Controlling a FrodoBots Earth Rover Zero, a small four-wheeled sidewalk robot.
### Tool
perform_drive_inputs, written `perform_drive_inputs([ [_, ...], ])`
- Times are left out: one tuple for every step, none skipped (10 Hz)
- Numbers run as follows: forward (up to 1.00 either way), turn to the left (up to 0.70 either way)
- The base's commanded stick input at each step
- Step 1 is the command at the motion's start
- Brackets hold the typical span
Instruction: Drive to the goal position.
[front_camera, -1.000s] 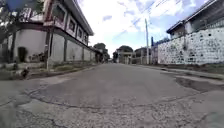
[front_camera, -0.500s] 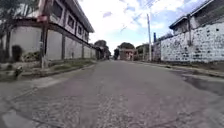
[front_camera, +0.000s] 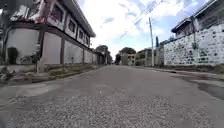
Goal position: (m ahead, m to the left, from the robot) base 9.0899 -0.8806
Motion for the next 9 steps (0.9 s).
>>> perform_drive_inputs([
  [1.0, 0.07],
  [1.0, 0.06],
  [1.0, 0.06],
  [1.0, 0.06],
  [1.0, 0.06],
  [1.0, 0.06],
  [1.0, 0.06],
  [1.0, 0.06],
  [1.0, 0.06],
])
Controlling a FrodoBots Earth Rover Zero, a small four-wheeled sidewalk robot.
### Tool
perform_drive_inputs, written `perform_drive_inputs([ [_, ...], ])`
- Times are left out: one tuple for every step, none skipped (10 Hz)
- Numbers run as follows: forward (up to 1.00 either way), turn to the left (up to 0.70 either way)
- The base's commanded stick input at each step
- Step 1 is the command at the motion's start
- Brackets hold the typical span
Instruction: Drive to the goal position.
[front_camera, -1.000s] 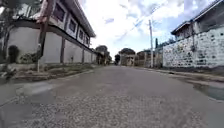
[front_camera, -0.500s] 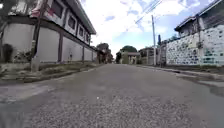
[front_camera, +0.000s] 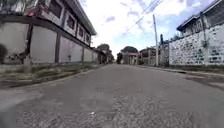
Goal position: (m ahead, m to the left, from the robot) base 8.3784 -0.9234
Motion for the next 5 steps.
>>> perform_drive_inputs([
  [1.0, 0.06],
  [1.0, 0.06],
  [1.0, 0.07],
  [1.0, 0.06],
  [1.0, 0.06],
])
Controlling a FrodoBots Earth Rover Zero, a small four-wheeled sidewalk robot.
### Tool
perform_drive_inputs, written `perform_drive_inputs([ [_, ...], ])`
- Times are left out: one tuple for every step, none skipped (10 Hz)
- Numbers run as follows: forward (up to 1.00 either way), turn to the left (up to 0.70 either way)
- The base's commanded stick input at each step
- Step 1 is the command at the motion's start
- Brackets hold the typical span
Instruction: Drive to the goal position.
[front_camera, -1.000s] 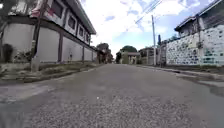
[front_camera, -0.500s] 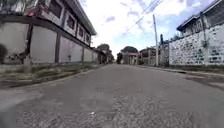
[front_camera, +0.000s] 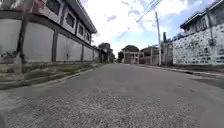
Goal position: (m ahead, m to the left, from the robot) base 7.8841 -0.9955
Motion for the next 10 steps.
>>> perform_drive_inputs([
  [1.0, 0.06],
  [1.0, 0.06],
  [1.0, 0.06],
  [1.0, 0.06],
  [1.0, 0.06],
  [1.0, 0.05],
  [1.0, 0.05],
  [1.0, 0.05],
  [1.0, 0.05],
  [1.0, 0.05],
])
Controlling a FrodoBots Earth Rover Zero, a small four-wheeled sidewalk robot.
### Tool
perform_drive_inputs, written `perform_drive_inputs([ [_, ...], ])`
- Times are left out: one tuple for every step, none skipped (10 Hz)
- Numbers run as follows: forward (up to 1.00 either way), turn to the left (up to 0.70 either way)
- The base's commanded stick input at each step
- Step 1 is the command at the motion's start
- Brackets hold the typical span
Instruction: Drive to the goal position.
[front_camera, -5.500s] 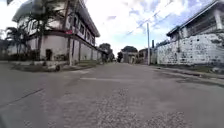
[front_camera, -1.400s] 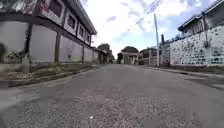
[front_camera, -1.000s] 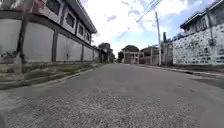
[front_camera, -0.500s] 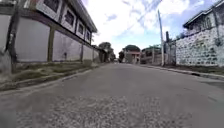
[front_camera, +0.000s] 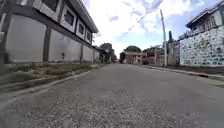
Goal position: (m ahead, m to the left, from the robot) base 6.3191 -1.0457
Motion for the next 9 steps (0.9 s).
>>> perform_drive_inputs([
  [1.0, 0.06],
  [1.0, 0.06],
  [1.0, 0.07],
  [1.0, 0.07],
  [1.0, 0.06],
  [1.0, 0.06],
  [1.0, 0.06],
  [1.0, 0.06],
  [1.0, 0.06],
])
